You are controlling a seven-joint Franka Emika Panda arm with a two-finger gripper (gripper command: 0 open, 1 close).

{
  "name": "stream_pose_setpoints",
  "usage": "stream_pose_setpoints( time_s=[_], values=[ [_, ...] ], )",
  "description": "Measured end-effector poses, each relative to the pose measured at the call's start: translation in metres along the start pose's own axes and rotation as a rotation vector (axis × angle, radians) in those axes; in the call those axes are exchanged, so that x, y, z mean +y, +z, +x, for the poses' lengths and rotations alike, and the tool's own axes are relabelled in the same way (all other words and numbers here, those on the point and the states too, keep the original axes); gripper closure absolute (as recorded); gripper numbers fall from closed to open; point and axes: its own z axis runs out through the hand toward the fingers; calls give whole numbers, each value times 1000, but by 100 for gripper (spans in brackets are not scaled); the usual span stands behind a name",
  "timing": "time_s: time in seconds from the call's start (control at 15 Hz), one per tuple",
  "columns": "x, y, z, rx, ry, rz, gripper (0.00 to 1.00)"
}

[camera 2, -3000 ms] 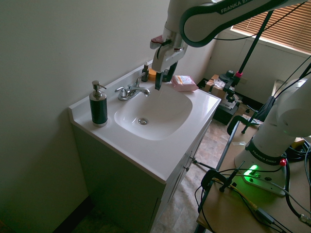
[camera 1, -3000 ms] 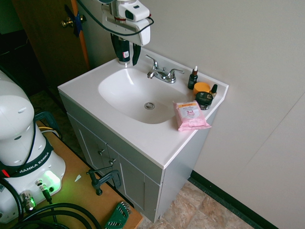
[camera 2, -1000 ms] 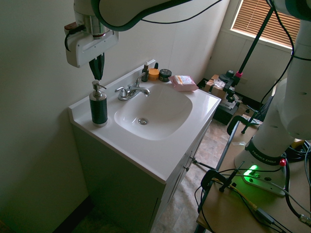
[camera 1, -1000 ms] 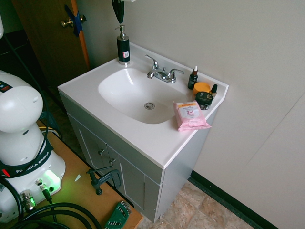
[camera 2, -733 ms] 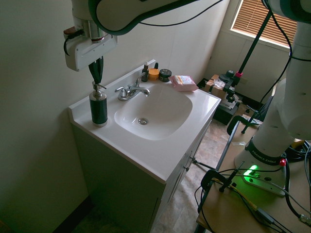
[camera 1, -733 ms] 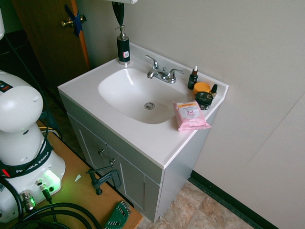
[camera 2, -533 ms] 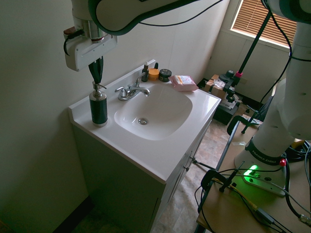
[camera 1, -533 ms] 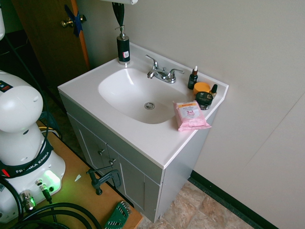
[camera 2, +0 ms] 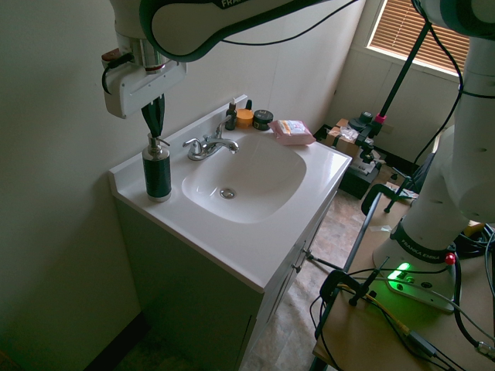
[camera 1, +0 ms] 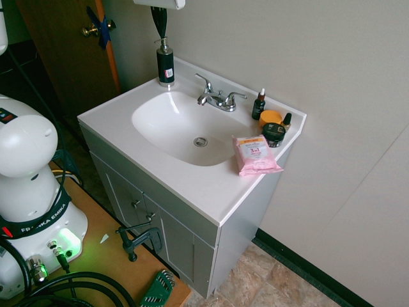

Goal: Push the sanitizer

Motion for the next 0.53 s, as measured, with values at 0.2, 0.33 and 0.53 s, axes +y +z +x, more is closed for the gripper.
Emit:
stream_pose_setpoints(
  time_s=[0.2, 0.33, 0.53],
  values=[
    [0, 0, 1, 2, 1, -1, 100],
    [1, -4, 3, 5, 6, 6, 100],
    [11, -27, 12, 14, 24, 38, 0]
  ],
)
